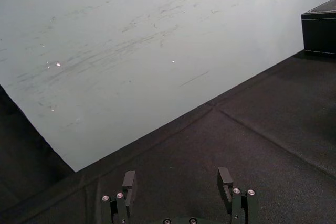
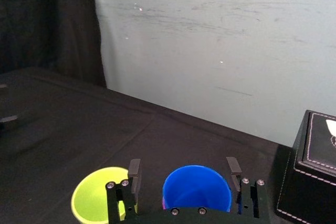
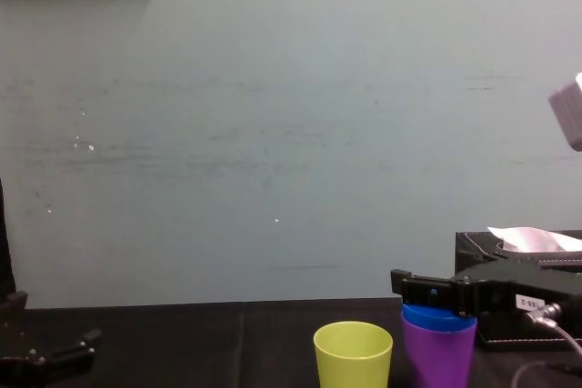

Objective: Stack the three plastic cups sequentially using one hand.

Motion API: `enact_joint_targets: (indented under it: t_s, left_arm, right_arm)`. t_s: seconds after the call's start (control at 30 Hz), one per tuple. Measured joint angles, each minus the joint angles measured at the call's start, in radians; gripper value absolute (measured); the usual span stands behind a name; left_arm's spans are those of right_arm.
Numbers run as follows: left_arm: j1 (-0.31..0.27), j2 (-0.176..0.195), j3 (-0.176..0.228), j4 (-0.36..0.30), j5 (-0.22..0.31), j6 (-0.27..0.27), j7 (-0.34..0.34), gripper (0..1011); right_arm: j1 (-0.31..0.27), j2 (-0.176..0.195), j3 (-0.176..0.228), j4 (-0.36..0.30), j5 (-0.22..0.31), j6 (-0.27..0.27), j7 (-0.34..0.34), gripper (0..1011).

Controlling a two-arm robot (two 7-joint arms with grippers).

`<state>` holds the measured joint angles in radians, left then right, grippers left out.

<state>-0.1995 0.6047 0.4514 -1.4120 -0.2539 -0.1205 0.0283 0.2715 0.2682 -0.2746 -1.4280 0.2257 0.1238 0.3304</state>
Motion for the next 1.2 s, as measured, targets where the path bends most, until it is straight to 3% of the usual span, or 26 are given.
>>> enact_joint_targets:
  t_s: [0.67,1.2]
  left_arm:
    - [0.0,0.0,0.0,0.0,0.0,0.0,0.0,1011]
    - [0.0,0.0,0.0,0.0,0.0,0.0,0.0,1012]
  right_arm:
    - [-0.135,0.102,-0.002,-0.165,0.088,-0.025,0.047,1000]
    - [-0.199,0.147,-0.035,-0.207,0.12,-0.043,0.058,1000]
